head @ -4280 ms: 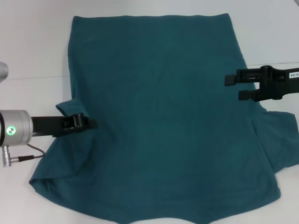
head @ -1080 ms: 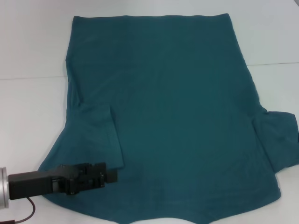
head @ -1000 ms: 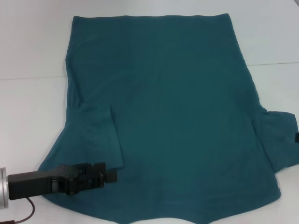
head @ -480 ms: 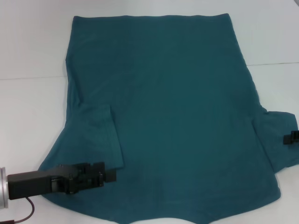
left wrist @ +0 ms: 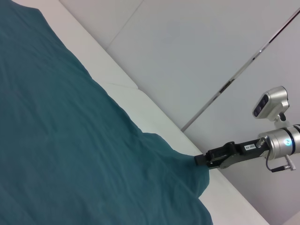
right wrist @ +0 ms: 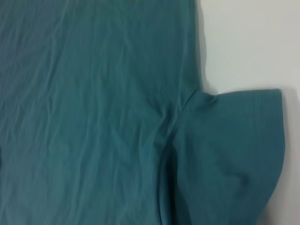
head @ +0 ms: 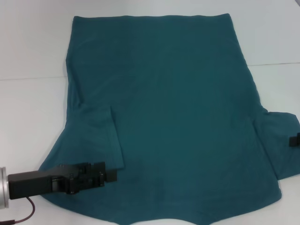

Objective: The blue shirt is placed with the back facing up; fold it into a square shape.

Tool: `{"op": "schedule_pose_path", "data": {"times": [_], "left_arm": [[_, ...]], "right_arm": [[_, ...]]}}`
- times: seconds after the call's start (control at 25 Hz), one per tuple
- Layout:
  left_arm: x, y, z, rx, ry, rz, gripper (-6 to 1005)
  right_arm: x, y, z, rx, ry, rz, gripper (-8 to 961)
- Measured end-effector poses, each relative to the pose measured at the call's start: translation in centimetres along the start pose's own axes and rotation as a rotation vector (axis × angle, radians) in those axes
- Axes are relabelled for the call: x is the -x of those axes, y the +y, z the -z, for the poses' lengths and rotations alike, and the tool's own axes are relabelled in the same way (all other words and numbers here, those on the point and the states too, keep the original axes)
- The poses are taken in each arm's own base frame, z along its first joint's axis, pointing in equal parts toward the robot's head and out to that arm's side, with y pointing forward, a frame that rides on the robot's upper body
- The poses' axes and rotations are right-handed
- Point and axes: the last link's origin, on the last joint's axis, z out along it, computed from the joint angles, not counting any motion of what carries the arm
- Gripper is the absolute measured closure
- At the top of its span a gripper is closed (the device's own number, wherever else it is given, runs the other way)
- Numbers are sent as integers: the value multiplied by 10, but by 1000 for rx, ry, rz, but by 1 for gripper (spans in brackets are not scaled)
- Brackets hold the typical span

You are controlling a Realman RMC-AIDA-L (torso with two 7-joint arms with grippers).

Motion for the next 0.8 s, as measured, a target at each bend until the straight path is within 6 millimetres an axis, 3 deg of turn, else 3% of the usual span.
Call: {"op": "schedule_pose_path", "data": {"times": [0.6, 0.8], "left_arm": [[1, -2, 1, -13, 3, 6, 307], [2, -2, 2, -16, 4, 30, 306]], "right_arm": [[4, -7, 8, -37, -7, -24, 932], [15, -9, 16, -77, -11, -28, 940]]}}
